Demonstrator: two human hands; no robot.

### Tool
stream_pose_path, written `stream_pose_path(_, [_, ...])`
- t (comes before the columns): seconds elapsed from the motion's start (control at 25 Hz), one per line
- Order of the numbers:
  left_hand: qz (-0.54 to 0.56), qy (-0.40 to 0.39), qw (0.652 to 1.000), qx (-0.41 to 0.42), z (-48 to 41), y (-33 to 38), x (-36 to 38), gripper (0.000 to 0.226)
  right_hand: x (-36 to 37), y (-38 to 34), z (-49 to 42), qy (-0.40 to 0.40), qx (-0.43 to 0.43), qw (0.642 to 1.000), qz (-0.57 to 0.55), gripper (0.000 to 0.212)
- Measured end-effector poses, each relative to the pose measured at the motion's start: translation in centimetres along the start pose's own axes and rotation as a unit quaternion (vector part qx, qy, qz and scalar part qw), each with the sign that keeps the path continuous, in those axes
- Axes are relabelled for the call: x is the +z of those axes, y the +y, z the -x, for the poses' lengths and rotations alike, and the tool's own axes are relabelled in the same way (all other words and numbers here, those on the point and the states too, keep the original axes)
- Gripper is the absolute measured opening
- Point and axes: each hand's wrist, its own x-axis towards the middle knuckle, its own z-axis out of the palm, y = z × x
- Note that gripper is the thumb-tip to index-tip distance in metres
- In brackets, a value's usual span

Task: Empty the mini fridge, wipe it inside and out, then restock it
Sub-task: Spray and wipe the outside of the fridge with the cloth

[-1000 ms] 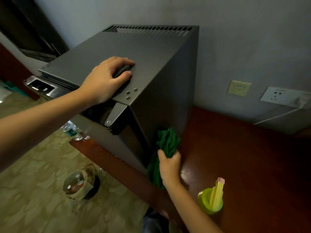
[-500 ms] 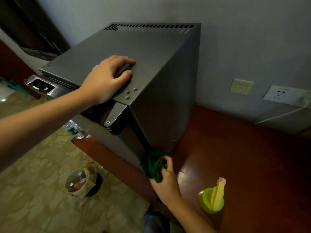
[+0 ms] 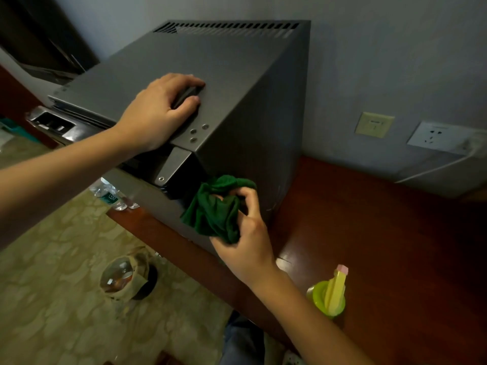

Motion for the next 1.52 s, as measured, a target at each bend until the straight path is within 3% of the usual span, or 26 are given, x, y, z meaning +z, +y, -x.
stream_pose_path(0.12, [-0.006,-0.004,1.000,0.000,0.1,0.1,0.0,0.064,1.7,4.5,3.3,-0.002,0.088,0.996,0.011,0.034])
stream_pose_path(0.28, [-0.014,-0.006,1.000,-0.005,0.0,0.0,-0.1,0.063,2.5,10.1,6.7,-0.068,0.210,0.971,0.091,0.025])
stream_pose_path(0.48, [-0.017,-0.005,1.000,0.001,-0.1,-0.3,-0.1,0.061,3.5,12.5,8.6,-0.117,0.296,0.931,0.177,0.037])
stream_pose_path(0.64, [-0.015,-0.001,1.000,-0.002,-0.1,-0.3,-0.2,0.060,5.3,13.7,10.2,-0.131,0.373,0.900,0.183,0.040])
stream_pose_path(0.84, [-0.011,-0.002,1.000,-0.011,-0.2,-0.5,-0.2,0.060,6.6,16.5,9.5,-0.217,0.484,0.816,0.230,0.050])
stream_pose_path(0.96, [-0.004,-0.006,1.000,-0.016,0.0,-0.3,-0.4,0.060,6.9,17.0,8.9,-0.192,0.522,0.812,0.179,0.052])
stream_pose_path(1.0, [-0.003,-0.005,1.000,-0.017,0.1,-0.2,-0.5,0.060,6.7,16.9,8.5,-0.163,0.548,0.810,0.127,0.048])
stream_pose_path(1.12, [0.000,-0.006,1.000,-0.018,0.0,-0.1,-0.3,0.059,5.3,15.4,7.1,-0.064,0.639,0.763,-0.080,0.041])
stream_pose_path(1.2, [-0.001,-0.007,1.000,-0.013,0.0,-0.2,-0.3,0.060,4.3,13.3,6.3,-0.067,0.626,0.767,-0.125,0.040])
stream_pose_path(1.4, [-0.001,-0.006,1.000,-0.004,-0.2,-0.2,-0.1,0.062,1.7,5.5,3.4,-0.080,0.516,0.840,-0.147,0.050])
stream_pose_path(1.52, [-0.003,-0.008,1.000,-0.005,-0.2,-0.1,-0.2,0.065,-0.5,-0.7,1.7,-0.076,0.414,0.881,-0.214,0.050])
